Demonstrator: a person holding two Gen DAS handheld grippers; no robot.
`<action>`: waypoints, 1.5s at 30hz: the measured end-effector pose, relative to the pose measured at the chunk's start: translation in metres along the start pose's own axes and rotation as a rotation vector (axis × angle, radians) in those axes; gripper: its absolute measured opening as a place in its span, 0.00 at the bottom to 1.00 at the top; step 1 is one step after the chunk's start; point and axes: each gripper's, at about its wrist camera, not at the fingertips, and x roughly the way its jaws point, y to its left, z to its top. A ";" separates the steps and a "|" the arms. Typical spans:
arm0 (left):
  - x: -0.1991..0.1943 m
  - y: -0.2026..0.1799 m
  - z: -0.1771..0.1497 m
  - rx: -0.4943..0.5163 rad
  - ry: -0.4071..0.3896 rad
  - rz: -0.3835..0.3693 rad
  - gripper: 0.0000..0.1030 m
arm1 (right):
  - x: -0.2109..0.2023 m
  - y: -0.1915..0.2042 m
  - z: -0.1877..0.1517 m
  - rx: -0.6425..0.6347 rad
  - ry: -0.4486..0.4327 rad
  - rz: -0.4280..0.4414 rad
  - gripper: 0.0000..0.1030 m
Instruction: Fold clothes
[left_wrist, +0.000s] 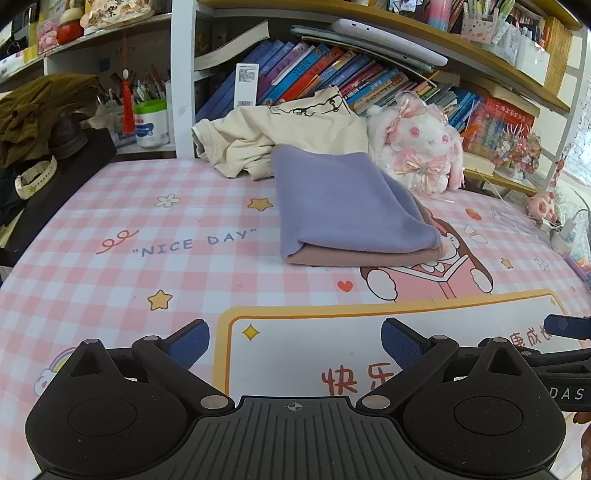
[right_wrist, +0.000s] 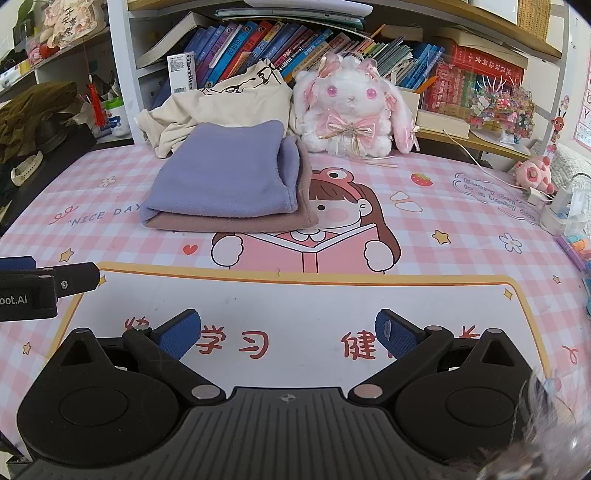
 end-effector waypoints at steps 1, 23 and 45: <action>0.000 0.000 0.000 0.002 0.000 0.000 0.98 | 0.000 0.000 0.000 0.000 0.001 0.000 0.99; 0.004 0.000 0.001 0.002 0.013 0.008 0.98 | 0.004 0.004 0.000 -0.005 0.009 0.000 0.99; 0.012 0.002 0.004 0.005 0.030 0.018 0.98 | 0.013 0.005 0.003 -0.003 0.019 0.000 0.99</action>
